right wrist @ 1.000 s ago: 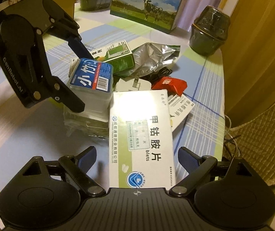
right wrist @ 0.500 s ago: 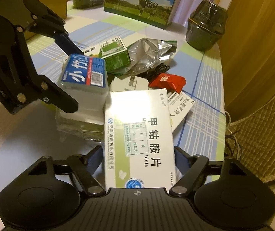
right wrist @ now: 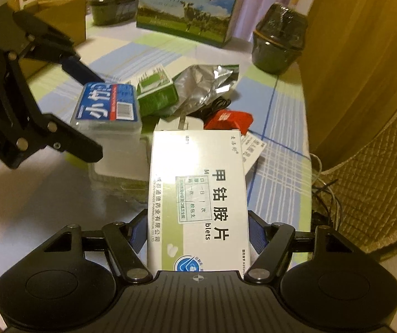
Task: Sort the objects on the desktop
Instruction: 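Carry both held boxes over to the open cardboard box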
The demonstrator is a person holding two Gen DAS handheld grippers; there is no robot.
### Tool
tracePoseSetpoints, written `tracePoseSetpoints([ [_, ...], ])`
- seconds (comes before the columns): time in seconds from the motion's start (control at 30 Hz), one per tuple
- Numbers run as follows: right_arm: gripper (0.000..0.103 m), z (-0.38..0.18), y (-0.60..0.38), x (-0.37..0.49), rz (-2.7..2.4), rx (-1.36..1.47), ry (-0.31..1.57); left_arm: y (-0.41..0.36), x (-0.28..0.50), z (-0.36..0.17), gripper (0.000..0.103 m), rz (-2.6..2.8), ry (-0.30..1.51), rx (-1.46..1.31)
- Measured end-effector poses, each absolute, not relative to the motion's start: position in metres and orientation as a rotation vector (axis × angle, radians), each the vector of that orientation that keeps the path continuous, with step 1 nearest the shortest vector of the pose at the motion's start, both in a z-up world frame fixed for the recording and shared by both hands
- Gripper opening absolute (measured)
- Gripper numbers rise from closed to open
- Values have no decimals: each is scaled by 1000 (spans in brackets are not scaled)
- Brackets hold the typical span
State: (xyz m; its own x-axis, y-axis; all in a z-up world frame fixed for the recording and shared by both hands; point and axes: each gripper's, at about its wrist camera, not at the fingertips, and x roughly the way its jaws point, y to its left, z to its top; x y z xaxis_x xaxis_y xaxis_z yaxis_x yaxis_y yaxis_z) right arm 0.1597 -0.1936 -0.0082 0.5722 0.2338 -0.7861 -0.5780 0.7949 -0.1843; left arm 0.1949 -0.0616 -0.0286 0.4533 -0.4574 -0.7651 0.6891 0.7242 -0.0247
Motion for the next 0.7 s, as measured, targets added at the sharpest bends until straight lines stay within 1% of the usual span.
tracePoseSetpoints([
  [0.37, 68, 34, -173, 132, 509, -473, 775, -40, 160, 5, 85, -668, 787, 272],
  [0.7, 68, 77, -123, 111, 583, -517, 687, 10, 124, 45, 85, -563, 726, 240],
])
